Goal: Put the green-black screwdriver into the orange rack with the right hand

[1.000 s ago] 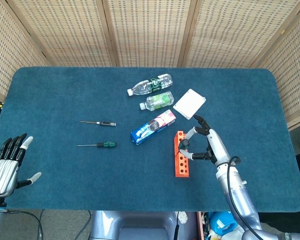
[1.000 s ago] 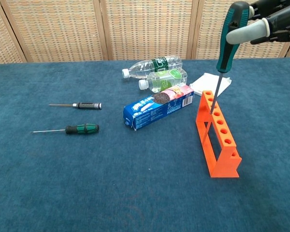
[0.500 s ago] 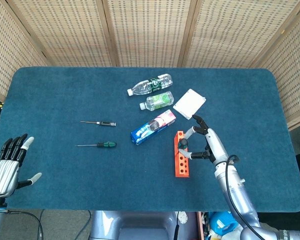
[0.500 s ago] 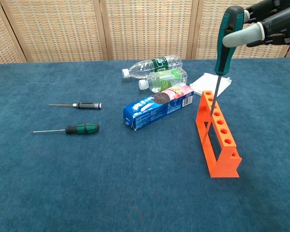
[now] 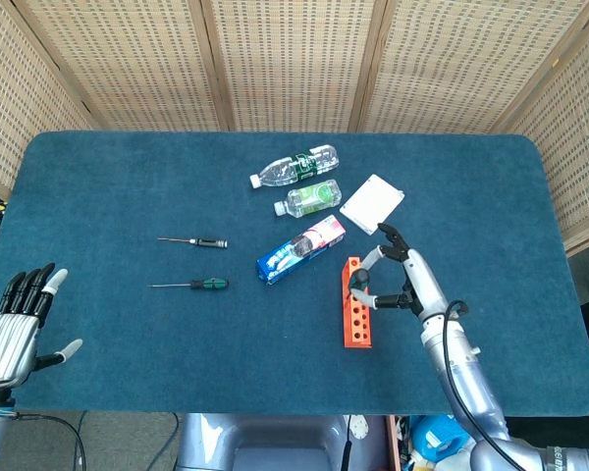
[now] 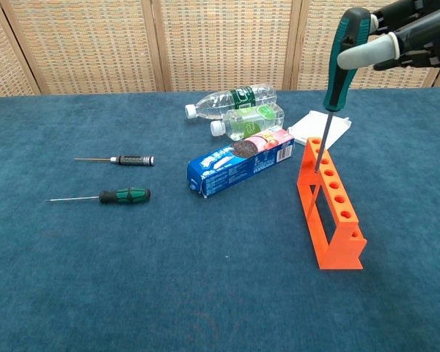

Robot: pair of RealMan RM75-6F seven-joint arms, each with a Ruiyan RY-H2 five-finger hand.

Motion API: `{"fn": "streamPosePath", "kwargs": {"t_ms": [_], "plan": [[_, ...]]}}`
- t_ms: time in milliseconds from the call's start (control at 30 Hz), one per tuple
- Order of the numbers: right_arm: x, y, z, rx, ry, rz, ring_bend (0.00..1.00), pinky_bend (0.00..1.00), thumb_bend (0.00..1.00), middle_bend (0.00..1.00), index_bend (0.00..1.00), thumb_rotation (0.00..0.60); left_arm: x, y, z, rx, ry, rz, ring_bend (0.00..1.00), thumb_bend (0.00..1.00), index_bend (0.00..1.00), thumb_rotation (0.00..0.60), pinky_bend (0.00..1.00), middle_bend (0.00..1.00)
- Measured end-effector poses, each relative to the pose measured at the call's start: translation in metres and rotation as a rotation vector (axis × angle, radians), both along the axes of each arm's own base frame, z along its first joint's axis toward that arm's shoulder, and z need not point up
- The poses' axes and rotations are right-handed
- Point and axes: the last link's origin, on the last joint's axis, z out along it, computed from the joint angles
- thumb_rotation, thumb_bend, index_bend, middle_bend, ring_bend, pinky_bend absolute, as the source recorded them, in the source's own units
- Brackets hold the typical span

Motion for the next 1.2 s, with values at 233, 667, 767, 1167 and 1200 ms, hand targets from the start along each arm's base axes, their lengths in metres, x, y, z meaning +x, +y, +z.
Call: {"fn": "streamPosePath", "kwargs": {"t_ms": [233,667,767,1167,1200], "plan": [[0.003,0.001,0.005,-0.011,-0.003,0.007,0.00,0.00,0.19,0.04,0.69,0.600,0.000,0.000,0.001,0.003,-0.002,-0.001,0.00,0.00,0.00,0.600,0.00,0.00],[-0.001,-0.002,0.005,-0.007,0.002,-0.001,0.00,0.00,0.19,0.04,0.69,0.600,-0.001,0.000,0.000,0.001,0.001,0.003,0.00,0.00,0.00,0.600,0.00,0.00],[-0.002,-0.003,0.005,-0.005,-0.002,-0.002,0.00,0.00,0.19,0.04,0.69,0.600,-0.001,0.000,-0.001,-0.002,0.004,0.004,0.00,0.00,0.00,0.600,0.00,0.00],[-0.009,-0.003,0.001,0.007,-0.004,-0.016,0.00,0.00,0.19,0.04,0.69,0.600,0.000,0.000,-0.001,-0.001,0.005,0.002,0.00,0.00,0.00,0.600,0.00,0.00],[-0.009,-0.003,0.001,0.008,-0.005,-0.016,0.00,0.00,0.19,0.04,0.69,0.600,0.000,0.000,-0.001,-0.001,0.005,0.002,0.00,0.00,0.00,0.600,0.00,0.00]]}}
